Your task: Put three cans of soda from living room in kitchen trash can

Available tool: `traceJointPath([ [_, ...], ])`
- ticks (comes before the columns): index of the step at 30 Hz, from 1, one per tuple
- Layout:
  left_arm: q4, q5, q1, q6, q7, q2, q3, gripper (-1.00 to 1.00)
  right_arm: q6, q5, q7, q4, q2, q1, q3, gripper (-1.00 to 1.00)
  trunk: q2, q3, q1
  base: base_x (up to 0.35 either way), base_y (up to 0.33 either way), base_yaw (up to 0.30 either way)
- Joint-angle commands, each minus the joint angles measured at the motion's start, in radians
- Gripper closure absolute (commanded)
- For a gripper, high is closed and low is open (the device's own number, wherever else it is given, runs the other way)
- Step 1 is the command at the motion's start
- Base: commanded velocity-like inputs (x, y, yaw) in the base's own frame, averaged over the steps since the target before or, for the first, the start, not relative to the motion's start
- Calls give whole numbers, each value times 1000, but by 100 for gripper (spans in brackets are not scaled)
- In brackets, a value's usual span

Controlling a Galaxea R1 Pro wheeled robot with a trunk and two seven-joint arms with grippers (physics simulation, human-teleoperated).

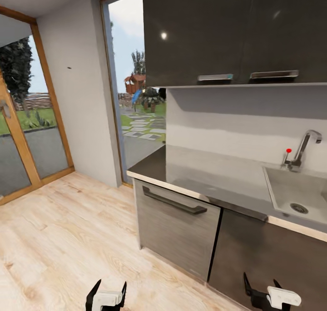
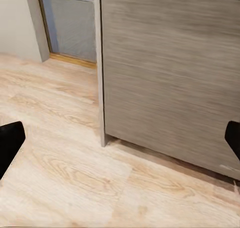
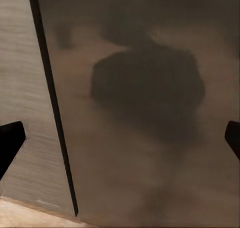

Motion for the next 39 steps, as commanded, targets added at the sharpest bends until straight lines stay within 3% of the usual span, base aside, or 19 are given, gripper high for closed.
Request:
traceJointPath([
  [1,0,0,0,0,0,0,0,-100,0,0,0,2,0,0,0,-100,0,1,0,0,0,255],
  [28,0,1,0,0,0,0,1,-100,0,0,0,20,0,0,1,-100,0,17,0,0,2,255],
  [39,-1,6,0,-1,0,0,0,-100,0,0,1,27,-1,-1,1,-100,0,24,0,0,210,255],
])
